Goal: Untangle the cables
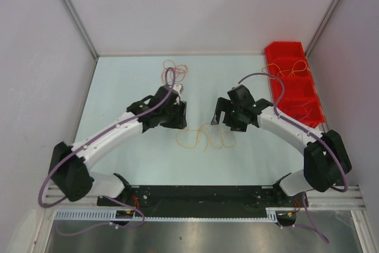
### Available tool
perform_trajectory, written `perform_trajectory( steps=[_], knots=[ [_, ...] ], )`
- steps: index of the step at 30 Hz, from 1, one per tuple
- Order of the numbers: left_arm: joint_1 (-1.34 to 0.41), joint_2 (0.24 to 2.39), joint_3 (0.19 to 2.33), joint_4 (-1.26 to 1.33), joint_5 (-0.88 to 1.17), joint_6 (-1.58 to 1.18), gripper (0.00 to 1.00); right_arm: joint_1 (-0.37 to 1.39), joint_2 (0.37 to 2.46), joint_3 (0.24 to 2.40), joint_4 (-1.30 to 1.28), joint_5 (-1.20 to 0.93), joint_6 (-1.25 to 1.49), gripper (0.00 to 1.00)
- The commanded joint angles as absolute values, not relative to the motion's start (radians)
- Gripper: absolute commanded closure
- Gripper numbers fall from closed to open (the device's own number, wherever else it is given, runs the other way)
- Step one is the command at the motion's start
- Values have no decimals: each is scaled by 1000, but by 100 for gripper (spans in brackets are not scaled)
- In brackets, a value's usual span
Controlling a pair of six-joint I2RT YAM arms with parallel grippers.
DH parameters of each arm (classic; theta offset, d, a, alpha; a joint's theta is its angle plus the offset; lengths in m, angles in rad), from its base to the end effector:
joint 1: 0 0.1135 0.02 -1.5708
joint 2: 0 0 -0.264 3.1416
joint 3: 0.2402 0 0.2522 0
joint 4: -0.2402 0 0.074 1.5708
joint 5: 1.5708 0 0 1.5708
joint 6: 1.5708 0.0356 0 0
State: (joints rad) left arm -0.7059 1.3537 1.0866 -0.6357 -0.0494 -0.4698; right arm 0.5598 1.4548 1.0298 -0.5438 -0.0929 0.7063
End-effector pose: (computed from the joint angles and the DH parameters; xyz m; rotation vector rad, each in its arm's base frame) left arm 0.2166 -0.1823 0.2785 0.2759 2.5101 -0.4340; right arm 0.2519 0.1617 0.2392 0.1558 2.6447 0.5858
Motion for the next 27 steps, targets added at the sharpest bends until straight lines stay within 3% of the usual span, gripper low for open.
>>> perform_trajectory(
  steps=[1, 9, 27],
  knots=[
    [-625, 1169, 1033, -744, -64, -405, 36, 669, 1500, 1049, -578, 98, 830, 0],
    [-578, 882, 894, -749, -89, -337, 24, 764, 1638, 1089, -564, 237, 948, 0],
    [-580, 735, 824, -669, -81, -345, 23, 894, 1902, 1328, -676, 367, 992, 0]
  ],
)
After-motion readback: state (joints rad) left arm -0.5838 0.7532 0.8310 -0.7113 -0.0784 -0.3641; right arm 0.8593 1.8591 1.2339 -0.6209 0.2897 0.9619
